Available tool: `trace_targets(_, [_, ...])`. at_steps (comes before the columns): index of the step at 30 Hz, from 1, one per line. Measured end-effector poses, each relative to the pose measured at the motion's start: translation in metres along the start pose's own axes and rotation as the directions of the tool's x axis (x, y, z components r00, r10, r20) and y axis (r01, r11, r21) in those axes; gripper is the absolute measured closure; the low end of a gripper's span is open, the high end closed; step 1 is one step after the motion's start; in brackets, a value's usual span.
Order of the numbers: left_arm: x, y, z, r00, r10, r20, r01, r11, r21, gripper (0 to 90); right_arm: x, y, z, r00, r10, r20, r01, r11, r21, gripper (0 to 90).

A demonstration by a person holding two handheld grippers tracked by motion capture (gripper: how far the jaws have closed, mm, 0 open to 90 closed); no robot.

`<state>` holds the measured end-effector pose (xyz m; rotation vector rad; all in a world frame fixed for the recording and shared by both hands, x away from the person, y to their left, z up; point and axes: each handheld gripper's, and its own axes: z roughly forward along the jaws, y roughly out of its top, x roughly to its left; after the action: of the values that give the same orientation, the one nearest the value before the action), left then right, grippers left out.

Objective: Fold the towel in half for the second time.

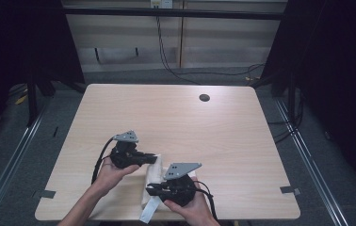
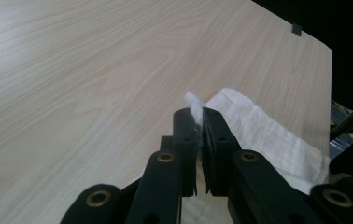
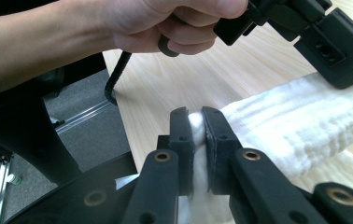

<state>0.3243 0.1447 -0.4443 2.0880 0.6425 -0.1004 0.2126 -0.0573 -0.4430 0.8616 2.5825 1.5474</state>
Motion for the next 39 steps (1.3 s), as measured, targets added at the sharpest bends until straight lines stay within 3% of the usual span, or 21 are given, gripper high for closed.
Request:
trace_targets(17, [-0.011,0.007,0.027,0.9993,0.012,0.036,-0.013,0.9997,0.020,85.2,-0.003,-0.019,-0.022,0.9985,0.024,0.050,-0.024,1.000,0.002,83.7])
trace_targets(26, [-0.013,0.005,0.055,0.9975,0.001,0.070,-0.006,0.9977,0.068,85.2,-0.012,-0.040,-0.024,0.9969,0.053,0.058,-0.056,0.998,0.042,83.4])
trace_targets(36, [-0.019,0.005,0.057,0.9977,0.019,0.065,-0.024,0.9969,0.075,85.0,-0.011,-0.052,-0.035,0.9940,0.043,0.101,-0.049,0.997,0.062,81.8])
trace_targets(39, [-0.020,0.006,0.063,0.9974,0.015,0.071,-0.021,0.9963,0.084,85.0,-0.012,-0.056,-0.038,0.9921,0.064,0.107,-0.071,0.995,0.063,81.7])
